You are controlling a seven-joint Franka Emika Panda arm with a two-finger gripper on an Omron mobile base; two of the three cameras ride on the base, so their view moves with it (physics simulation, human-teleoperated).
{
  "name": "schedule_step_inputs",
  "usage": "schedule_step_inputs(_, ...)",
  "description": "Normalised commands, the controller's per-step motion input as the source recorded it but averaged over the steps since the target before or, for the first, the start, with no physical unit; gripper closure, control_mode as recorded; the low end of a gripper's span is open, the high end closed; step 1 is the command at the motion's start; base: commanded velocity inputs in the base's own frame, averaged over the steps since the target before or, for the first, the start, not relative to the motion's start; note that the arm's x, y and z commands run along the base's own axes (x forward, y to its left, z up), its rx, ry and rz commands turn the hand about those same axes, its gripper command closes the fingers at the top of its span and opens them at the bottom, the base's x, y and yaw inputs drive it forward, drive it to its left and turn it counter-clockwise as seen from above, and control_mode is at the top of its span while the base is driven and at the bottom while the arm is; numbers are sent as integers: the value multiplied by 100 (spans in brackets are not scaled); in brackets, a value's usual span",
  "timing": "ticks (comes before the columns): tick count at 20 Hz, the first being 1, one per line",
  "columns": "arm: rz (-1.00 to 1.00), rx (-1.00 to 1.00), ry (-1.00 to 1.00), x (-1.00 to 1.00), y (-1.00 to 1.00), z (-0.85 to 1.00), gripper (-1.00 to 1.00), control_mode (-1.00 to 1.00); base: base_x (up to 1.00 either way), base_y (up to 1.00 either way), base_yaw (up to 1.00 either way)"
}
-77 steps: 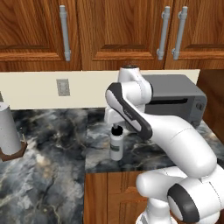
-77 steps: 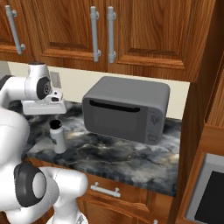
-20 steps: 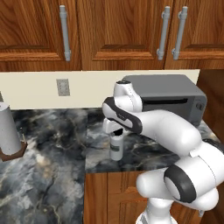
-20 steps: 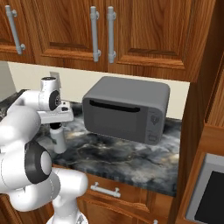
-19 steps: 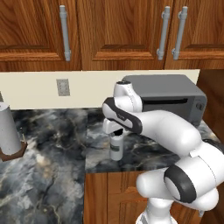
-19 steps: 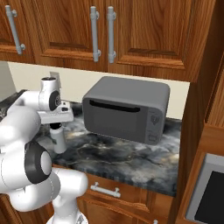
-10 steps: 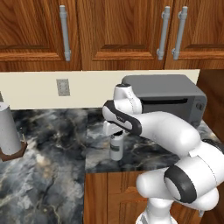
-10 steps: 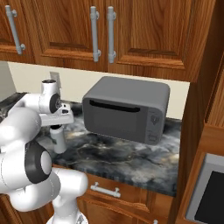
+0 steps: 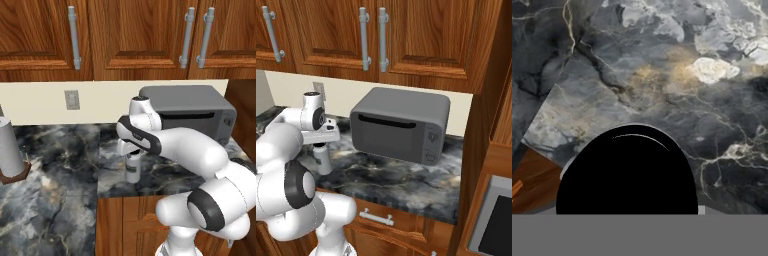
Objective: Move the drinks to the dining counter.
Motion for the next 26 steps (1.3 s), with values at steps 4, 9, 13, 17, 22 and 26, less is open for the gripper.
schedule_step_inputs(4,0,0,-1,-13,0,11,100,-100,0,0,0)
schedule_step_inputs(9,0,0,-6,-80,-12,32,100,-100,0,0,0)
schedule_step_inputs(13,0,0,-4,-100,-49,29,100,-100,0,0,0)
schedule_step_inputs(17,-2,0,-2,-81,-74,25,100,-100,0,0,0)
schedule_step_inputs(22,-10,1,0,-33,-48,47,100,-100,0,0,0)
schedule_step_inputs(26,-16,0,0,-3,-26,54,100,-100,0,0,0)
